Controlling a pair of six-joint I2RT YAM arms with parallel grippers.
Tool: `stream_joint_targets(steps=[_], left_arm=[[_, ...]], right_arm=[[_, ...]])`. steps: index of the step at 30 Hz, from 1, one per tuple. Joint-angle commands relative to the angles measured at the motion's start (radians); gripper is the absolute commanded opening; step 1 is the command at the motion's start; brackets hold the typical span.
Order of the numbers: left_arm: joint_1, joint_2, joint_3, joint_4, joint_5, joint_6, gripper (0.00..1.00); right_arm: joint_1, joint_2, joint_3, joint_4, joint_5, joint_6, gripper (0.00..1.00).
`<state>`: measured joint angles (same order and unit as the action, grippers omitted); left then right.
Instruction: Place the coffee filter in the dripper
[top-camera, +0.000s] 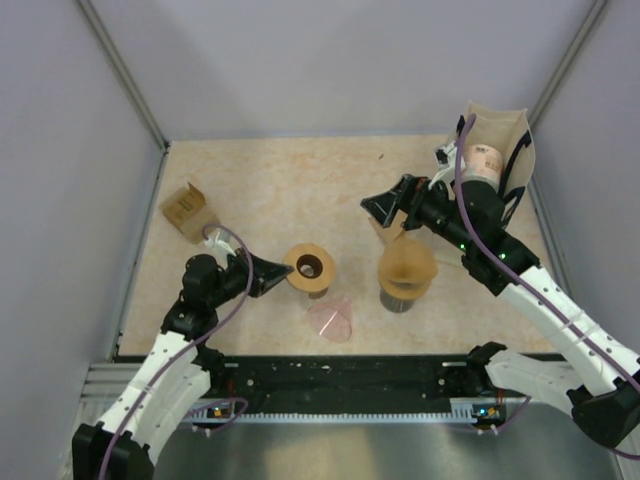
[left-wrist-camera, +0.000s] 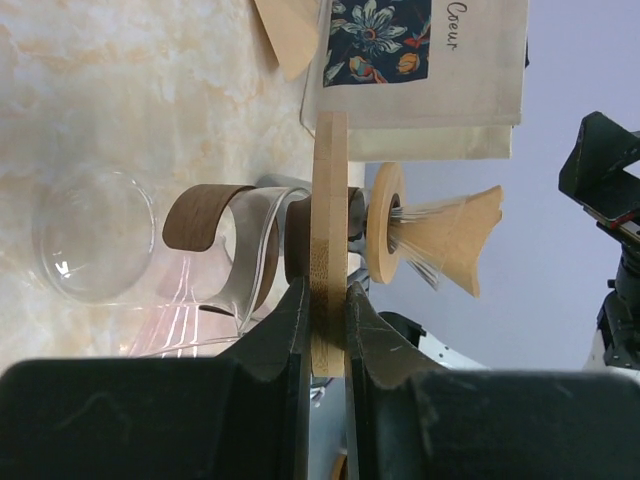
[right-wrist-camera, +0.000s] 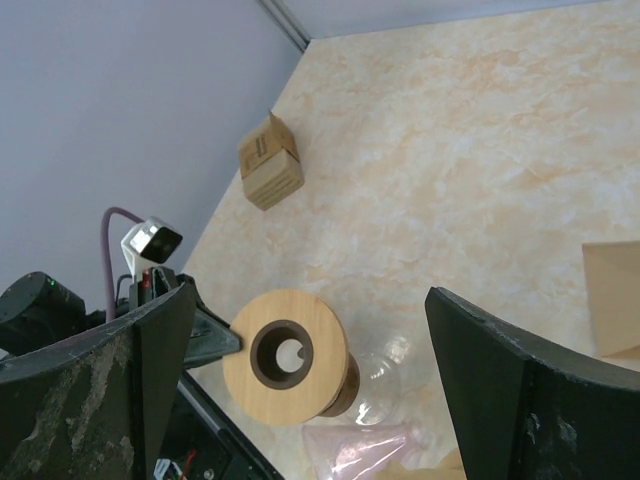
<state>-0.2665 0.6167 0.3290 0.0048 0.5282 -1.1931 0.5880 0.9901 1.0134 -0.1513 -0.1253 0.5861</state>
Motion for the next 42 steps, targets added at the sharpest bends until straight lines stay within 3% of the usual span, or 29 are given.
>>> stream_joint_targets(steps=[1,9,13,18,23,31,42], left_arm=[[0.003,0.015,-0.004,0.070,0.001,-0.030,0.00],[0.001,-0.060,0.001,-0.078,-0.080,0.042,0.00],[0.001,-0.029,0.018,-0.098,-0.033,0.076,0.09],[0.003,0.011,0.013,-0.069,-0.005,0.069,0.04],[0.001,0.035,0.012,-0.077,-0.007,0.075,0.16],[0.001,0.078,-0.011,-0.071,-0.020,0.090,0.17],[0.001,0.107,-0.007,-0.138,-0.045,0.147,0.30]], right_arm=[[-0.004,0.001,0.014,0.010,-0.005,-0.002,0.99],[-0.005,-0.001,0.011,0.021,-0.013,0.009,0.99],[-0.004,-0.002,0.010,0.025,-0.010,0.014,0.99],[-0.004,-0.004,0.005,0.032,-0.008,0.020,0.99],[-0.004,-0.019,-0.004,0.039,0.001,0.020,0.99],[-0.004,-0.047,-0.022,0.044,0.021,0.020,0.99],[-0.004,-0.061,-0.045,0.064,0.009,0.031,0.99]])
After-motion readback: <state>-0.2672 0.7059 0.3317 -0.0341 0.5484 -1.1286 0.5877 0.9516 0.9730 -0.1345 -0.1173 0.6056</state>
